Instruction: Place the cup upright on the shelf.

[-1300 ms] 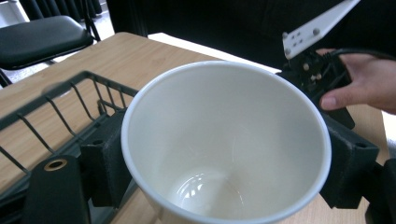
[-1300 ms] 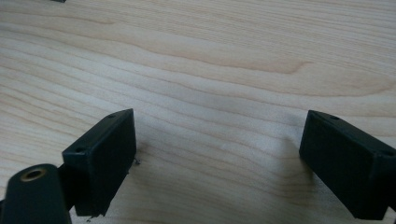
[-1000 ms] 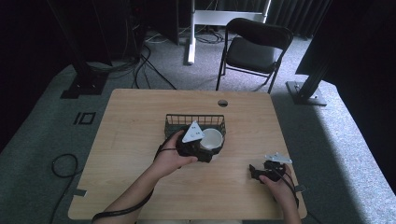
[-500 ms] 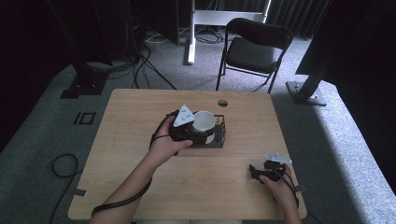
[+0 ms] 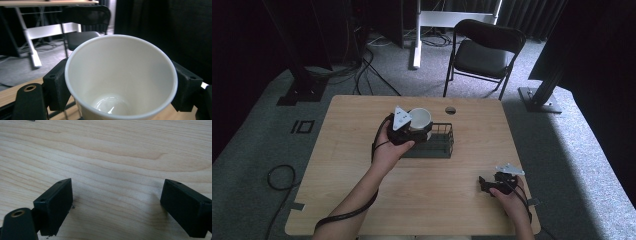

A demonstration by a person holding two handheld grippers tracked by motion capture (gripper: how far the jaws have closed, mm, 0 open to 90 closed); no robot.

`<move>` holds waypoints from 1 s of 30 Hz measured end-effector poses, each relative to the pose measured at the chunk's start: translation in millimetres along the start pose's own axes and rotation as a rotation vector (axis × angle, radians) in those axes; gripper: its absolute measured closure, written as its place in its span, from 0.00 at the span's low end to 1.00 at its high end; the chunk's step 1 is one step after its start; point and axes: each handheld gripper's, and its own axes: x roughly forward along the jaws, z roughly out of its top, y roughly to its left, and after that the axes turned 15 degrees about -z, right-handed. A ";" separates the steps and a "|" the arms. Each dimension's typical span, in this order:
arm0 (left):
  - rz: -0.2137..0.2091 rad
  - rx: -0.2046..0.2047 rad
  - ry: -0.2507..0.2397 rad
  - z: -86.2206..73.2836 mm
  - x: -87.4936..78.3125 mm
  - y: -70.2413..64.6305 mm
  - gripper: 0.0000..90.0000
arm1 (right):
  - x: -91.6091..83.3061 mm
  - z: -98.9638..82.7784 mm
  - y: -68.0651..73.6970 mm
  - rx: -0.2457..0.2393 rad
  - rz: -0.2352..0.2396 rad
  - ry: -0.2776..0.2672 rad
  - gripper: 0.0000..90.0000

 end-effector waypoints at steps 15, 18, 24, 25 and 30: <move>0.070 -0.065 0.022 -22.6 26.4 24.3 0.22 | 0.0 -0.1 -0.1 -0.001 0.001 0.001 0.12; 0.074 -0.071 0.045 -28.5 32.0 26.5 0.22 | 0.0 0.0 -0.1 -0.001 0.001 0.001 0.12; 0.073 -0.099 0.068 -39.7 43.5 30.8 0.22 | -0.1 -0.1 -0.1 -0.001 0.001 0.001 0.12; 0.077 -0.097 0.072 -40.7 45.0 30.9 0.22 | 0.0 -0.1 -0.1 -0.001 0.001 0.001 0.12; 0.078 -0.099 0.102 -48.2 52.7 31.6 0.22 | 0.0 -0.1 -0.1 0.000 0.001 0.001 0.12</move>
